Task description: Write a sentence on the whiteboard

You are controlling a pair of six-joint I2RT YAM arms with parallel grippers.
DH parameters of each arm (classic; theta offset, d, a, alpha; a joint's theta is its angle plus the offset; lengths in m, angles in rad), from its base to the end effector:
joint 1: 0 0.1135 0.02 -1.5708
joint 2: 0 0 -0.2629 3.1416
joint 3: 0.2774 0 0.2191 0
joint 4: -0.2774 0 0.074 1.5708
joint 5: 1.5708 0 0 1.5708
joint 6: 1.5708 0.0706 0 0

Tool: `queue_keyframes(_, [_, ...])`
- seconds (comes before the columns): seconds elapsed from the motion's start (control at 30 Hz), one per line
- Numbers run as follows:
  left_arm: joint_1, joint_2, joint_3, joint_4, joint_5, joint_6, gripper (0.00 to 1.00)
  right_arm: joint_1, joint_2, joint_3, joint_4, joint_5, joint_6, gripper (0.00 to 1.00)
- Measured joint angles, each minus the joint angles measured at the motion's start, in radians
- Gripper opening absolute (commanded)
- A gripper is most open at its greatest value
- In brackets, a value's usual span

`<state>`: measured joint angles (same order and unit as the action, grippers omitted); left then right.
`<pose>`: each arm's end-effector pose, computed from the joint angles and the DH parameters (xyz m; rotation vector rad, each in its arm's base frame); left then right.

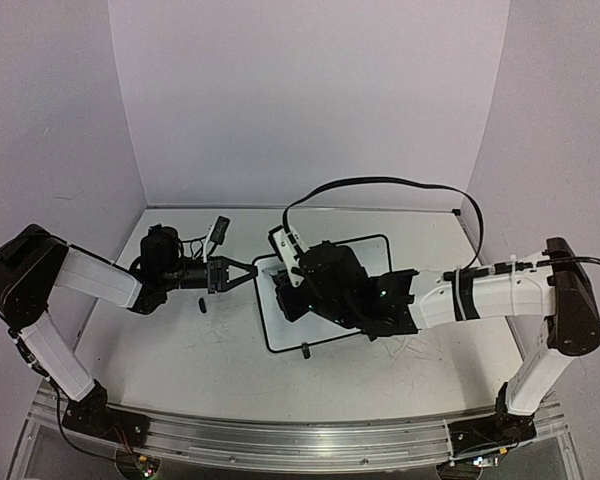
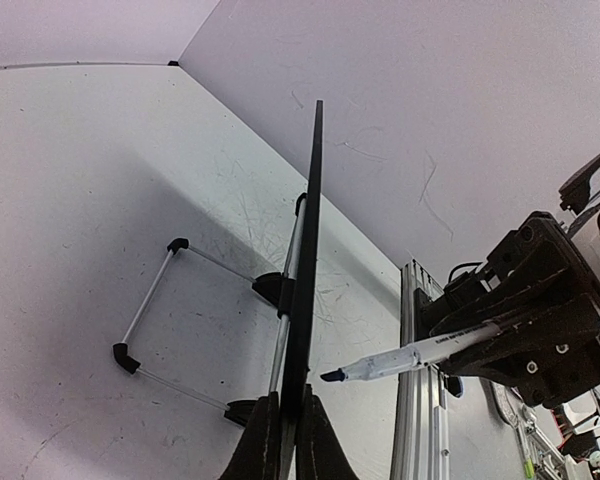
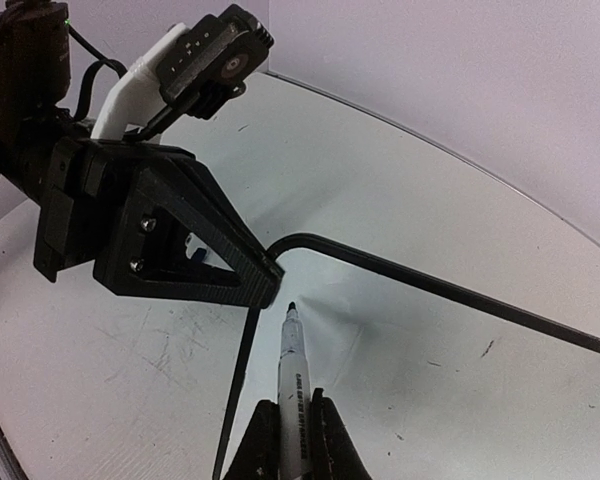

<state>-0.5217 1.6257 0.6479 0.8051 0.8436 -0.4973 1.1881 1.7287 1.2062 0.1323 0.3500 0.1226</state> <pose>0.2521 -0.2057 0.2140 0.7012 1.7922 -1.4437 0.1732 0.3654 0.2666 -0.7951 1.8055 0.5253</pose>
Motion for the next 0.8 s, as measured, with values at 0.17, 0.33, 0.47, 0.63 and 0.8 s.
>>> queue_keyframes(0.17, [0.000, 0.000, 0.000, 0.000, 0.000, 0.000, 0.00, 0.000, 0.016, 0.008, 0.003, 0.001, 0.000, 0.00])
queue_keyframes(0.33, [0.000, 0.000, 0.000, 0.000, 0.000, 0.000, 0.00, 0.000, 0.020, 0.009, 0.003, 0.004, 0.001, 0.00])
queue_keyframes(0.47, [0.000, 0.000, 0.000, 0.000, 0.000, 0.000, 0.00, 0.000, 0.020, 0.009, 0.003, 0.008, 0.003, 0.00])
queue_keyframes(0.63, [0.000, 0.000, 0.000, 0.000, 0.000, 0.000, 0.00, 0.000, 0.020, 0.009, 0.002, 0.012, 0.011, 0.00])
queue_keyframes(0.8, [0.000, 0.000, 0.000, 0.000, 0.000, 0.000, 0.00, 0.000, 0.023, 0.009, 0.001, 0.013, 0.021, 0.00])
